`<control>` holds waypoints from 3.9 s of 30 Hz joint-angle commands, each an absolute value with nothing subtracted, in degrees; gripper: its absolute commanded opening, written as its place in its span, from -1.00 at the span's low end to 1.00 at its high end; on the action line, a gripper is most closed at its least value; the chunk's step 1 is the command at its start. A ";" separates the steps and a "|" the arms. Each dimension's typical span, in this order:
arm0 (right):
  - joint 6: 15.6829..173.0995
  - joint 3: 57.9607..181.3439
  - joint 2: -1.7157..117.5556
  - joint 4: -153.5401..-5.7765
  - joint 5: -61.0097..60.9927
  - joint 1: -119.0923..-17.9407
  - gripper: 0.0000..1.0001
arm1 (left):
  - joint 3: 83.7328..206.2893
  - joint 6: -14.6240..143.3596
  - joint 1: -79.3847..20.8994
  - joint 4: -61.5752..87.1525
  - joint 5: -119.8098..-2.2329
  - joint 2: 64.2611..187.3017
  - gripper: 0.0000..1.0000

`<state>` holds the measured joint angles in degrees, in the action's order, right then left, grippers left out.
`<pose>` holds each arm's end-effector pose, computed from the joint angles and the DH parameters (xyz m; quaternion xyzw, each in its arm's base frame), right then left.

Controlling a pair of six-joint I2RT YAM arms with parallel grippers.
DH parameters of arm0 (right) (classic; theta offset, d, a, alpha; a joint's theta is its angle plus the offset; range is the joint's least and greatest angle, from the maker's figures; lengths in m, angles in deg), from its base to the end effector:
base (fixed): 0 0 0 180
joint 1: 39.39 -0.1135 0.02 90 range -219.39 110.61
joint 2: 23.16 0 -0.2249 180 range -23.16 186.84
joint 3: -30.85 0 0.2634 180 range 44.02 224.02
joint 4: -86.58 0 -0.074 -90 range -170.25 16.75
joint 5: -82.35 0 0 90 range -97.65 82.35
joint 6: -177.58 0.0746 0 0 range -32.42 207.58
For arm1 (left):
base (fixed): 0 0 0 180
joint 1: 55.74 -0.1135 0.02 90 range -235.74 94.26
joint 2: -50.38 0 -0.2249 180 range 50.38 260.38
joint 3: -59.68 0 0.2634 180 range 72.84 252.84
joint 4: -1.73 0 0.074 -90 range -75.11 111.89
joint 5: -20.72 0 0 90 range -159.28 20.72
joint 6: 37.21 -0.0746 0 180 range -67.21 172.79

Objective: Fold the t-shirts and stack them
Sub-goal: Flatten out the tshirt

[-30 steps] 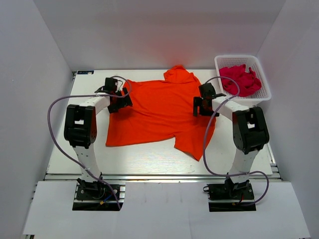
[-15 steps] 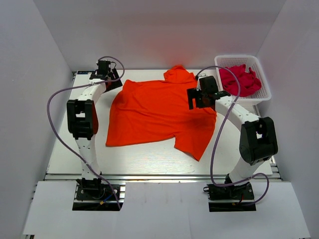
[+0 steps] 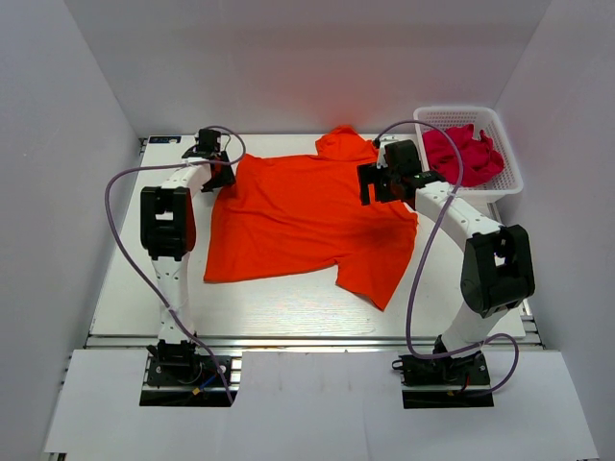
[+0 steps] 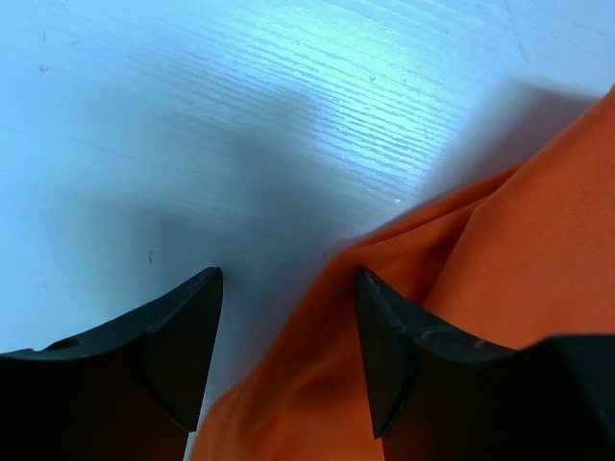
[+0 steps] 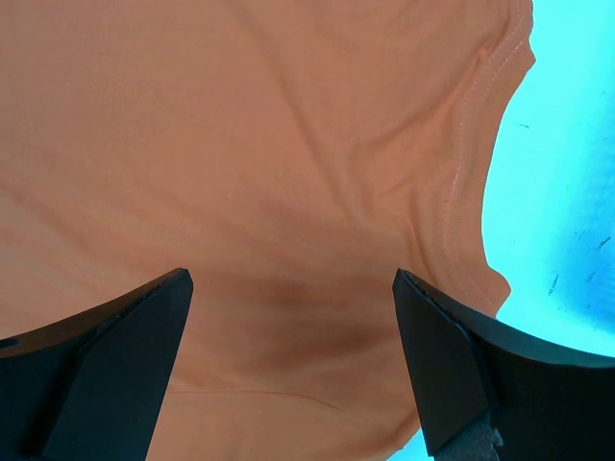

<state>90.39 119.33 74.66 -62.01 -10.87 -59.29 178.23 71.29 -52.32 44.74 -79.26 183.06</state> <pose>0.3992 0.1400 0.1966 -0.1234 0.9003 0.0570 0.4134 0.5078 -0.0174 0.0907 -0.1498 0.9440 0.0283 0.2925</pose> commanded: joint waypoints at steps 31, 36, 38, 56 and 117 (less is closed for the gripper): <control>92.76 110.55 67.99 -68.30 -8.26 -58.99 0.81 | 161.61 70.38 -49.25 30.72 -80.02 160.24 -1.00; 93.46 107.40 66.31 -70.84 -5.28 -59.16 0.81 | 154.68 67.20 -44.68 26.32 -72.20 156.28 -1.00; 93.73 106.60 65.18 -71.90 -3.96 -59.16 0.81 | 153.88 65.63 -41.08 26.32 -68.50 155.49 -1.00; 96.72 98.25 59.46 -76.82 -2.20 -58.99 0.81 | 153.53 64.30 -19.00 34.14 -67.17 158.68 0.85; 95.75 100.36 64.64 -74.10 -1.76 -58.99 0.81 | 147.29 77.84 -32.71 34.31 -63.74 160.33 -1.00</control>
<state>95.98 98.61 64.02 -73.18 -2.79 -59.27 145.66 77.85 -32.50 33.00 -63.28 162.62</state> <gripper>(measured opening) 0.907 0.107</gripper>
